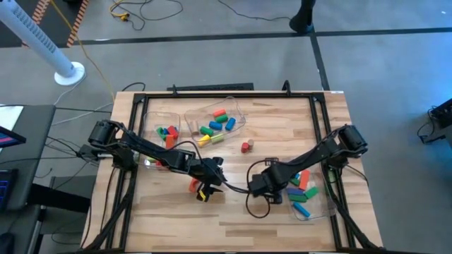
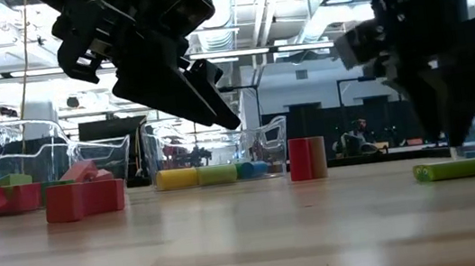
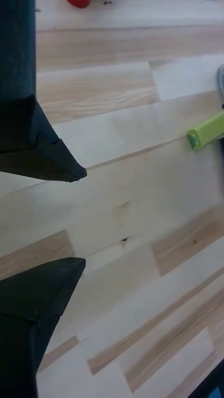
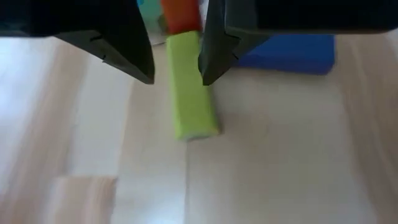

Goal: Sort blocks by size
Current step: Adjust the green rectangular block, then put the red cylindrical block into the top transparent bin

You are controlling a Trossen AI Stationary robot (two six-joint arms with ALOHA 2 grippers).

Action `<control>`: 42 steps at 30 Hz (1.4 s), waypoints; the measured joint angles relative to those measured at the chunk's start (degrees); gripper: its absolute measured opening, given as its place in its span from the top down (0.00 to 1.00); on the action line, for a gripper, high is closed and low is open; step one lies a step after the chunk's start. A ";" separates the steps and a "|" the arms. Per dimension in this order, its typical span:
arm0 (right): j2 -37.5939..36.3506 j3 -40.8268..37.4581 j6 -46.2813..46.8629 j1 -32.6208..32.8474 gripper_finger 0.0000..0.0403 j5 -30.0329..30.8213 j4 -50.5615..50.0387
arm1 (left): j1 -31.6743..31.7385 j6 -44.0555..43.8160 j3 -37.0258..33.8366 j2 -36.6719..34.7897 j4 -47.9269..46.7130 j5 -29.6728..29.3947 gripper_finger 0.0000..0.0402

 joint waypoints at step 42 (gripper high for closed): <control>0.44 5.89 -3.70 -1.35 0.70 -0.06 10.47 | 0.07 0.34 0.00 0.00 2.20 -4.40 0.49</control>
